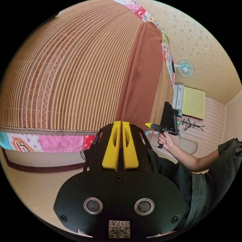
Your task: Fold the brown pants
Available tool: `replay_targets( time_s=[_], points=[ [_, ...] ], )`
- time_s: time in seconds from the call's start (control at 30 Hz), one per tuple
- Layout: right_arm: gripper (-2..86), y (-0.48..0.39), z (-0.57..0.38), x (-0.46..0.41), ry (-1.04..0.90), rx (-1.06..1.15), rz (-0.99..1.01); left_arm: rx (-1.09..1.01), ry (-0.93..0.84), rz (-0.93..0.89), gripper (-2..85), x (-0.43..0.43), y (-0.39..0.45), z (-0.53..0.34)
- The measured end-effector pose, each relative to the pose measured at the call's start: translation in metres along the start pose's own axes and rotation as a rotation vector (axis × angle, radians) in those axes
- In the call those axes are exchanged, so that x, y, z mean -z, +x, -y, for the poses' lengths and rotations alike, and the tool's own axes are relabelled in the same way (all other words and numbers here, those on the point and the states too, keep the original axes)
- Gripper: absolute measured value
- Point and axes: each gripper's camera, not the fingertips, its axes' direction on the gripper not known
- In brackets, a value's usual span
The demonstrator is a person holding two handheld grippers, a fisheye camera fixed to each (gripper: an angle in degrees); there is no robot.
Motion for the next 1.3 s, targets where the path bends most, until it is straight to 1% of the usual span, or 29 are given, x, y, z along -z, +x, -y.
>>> replay_targets(
  time_s=[0.03, 0.13, 0.2, 0.27, 0.4, 0.5, 0.57, 0.63, 0.7, 0.73, 0.77, 0.83, 0.9, 0.97, 1.0, 1.07, 1.13, 1.2, 1.23, 1.3],
  points=[
    [4.6, 0.003, -0.001, 0.002, 0.006, -0.001, -0.001, -0.014, 0.022, 0.014, 3.1, -0.001, 0.001, 0.012],
    [7.6, 0.027, -0.002, 0.032, 0.152, -0.042, 0.061, -0.051, 0.049, -0.011, 10.4, -0.015, 0.000, 0.054],
    [9.7, 0.057, 0.010, 0.054, 0.271, -0.081, 0.152, -0.085, 0.063, -0.037, 12.2, -0.026, -0.001, 0.082],
    [10.8, 0.080, 0.031, 0.060, 0.315, -0.067, 0.221, -0.120, 0.064, -0.059, 13.5, -0.044, -0.005, 0.121],
    [10.2, 0.116, 0.101, 0.062, 0.349, -0.011, 0.436, -0.174, 0.080, -0.126, 13.4, -0.060, -0.005, 0.173],
    [9.9, 0.120, 0.146, 0.062, 0.340, 0.031, 0.485, -0.210, 0.028, -0.141, 12.6, -0.076, 0.001, 0.209],
    [9.4, 0.119, 0.168, 0.057, 0.304, 0.037, 0.511, -0.192, -0.028, -0.103, 10.1, -0.088, 0.001, 0.225],
    [8.1, 0.114, 0.178, 0.050, 0.253, 0.046, 0.473, -0.185, -0.082, -0.072, 6.8, -0.094, -0.001, 0.228],
    [5.5, 0.105, 0.171, 0.045, 0.211, 0.098, 0.401, -0.203, -0.094, -0.106, 4.5, -0.088, -0.004, 0.222],
    [5.0, 0.104, 0.165, 0.046, 0.210, 0.120, 0.415, -0.222, -0.084, -0.181, 3.8, -0.079, -0.005, 0.213],
    [4.2, 0.104, 0.151, 0.048, 0.214, 0.154, 0.469, -0.244, -0.079, -0.299, 3.6, -0.070, -0.005, 0.203],
    [3.4, 0.101, 0.122, 0.055, 0.243, 0.198, 0.566, -0.290, -0.051, -0.450, 3.3, -0.052, 0.001, 0.182],
    [2.5, 0.084, 0.067, 0.077, 0.302, 0.292, 0.645, -0.359, -0.011, -0.523, 3.0, -0.026, 0.016, 0.155],
    [1.9, 0.066, 0.018, 0.099, 0.354, 0.365, 0.684, -0.454, 0.044, -0.634, 2.7, 0.014, 0.041, 0.117],
    [1.6, 0.052, -0.016, 0.116, 0.386, 0.425, 0.701, -0.482, 0.053, -0.658, 2.6, 0.024, 0.049, 0.107],
    [1.3, 0.022, -0.066, 0.141, 0.420, 0.542, 0.692, -0.619, 0.079, -0.676, 2.3, 0.064, 0.095, 0.064],
    [1.0, -0.010, -0.117, 0.168, 0.467, 0.657, 0.638, -0.711, 0.108, -0.664, 2.1, 0.095, 0.134, 0.031],
    [0.8, -0.055, -0.184, 0.205, 0.526, 0.819, 0.563, -0.813, 0.140, -0.659, 1.9, 0.127, 0.174, -0.002],
    [0.7, -0.066, -0.200, 0.214, 0.539, 0.863, 0.551, -0.877, 0.170, -0.663, 1.8, 0.146, 0.199, -0.022],
    [0.6, -0.106, -0.255, 0.249, 0.577, 1.031, 0.542, -0.969, 0.221, -0.692, 1.7, 0.175, 0.234, -0.047]
  ],
)
